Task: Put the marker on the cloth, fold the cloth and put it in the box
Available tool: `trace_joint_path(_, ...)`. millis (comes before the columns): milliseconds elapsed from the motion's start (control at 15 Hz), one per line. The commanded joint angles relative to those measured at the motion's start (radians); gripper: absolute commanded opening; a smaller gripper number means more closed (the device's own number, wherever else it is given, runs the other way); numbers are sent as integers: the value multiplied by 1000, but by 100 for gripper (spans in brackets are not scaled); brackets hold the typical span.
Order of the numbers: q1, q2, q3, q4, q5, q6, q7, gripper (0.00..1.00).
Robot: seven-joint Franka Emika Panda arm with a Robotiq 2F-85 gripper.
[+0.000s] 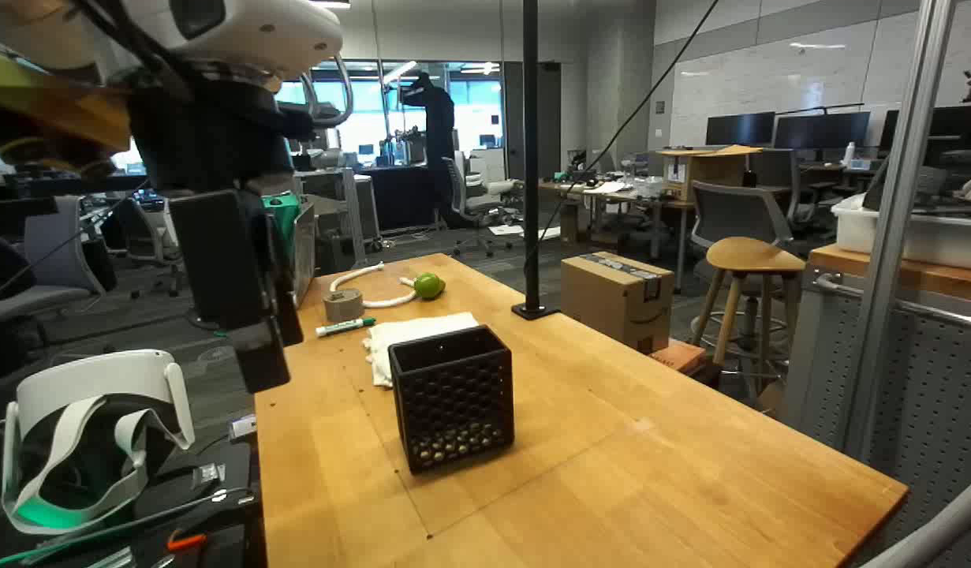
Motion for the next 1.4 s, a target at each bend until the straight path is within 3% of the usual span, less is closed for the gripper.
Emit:
trace_joint_path(0,11,-1,-9,5,-8,-5,7,100)
trace_joint_path(1067,11,-2,-9,6,-8,-5,7,100)
trace_joint_path(1333,85,-33,13,2,22,-32,-30,100)
